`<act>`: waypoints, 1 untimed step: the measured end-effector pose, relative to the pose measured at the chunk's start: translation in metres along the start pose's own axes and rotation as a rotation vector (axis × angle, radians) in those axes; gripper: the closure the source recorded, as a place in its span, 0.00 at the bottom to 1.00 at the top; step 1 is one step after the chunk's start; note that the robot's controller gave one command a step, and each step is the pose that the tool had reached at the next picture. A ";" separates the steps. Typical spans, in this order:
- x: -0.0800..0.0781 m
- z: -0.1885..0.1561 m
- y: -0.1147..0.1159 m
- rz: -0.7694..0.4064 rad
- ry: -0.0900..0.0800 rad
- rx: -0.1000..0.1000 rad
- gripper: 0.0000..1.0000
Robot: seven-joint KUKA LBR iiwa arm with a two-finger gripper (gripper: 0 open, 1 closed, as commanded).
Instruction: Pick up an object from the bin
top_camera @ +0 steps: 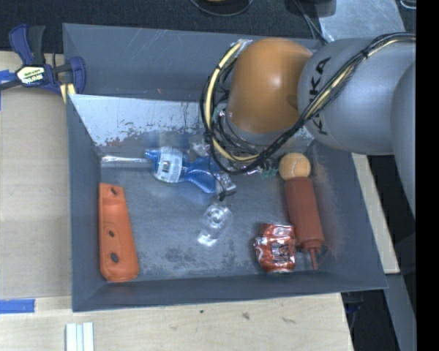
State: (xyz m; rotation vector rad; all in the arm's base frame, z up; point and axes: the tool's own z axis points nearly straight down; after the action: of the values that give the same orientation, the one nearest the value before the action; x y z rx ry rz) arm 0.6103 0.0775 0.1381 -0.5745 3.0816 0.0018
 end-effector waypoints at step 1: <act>-0.009 0.016 0.003 -0.111 -0.003 0.001 0.00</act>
Offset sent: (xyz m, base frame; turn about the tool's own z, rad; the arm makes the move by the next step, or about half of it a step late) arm 0.0177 -0.0035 -0.0352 -0.0369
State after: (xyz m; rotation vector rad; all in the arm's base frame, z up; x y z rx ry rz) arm 0.6182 0.0837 0.1219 -0.7432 3.0424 0.0003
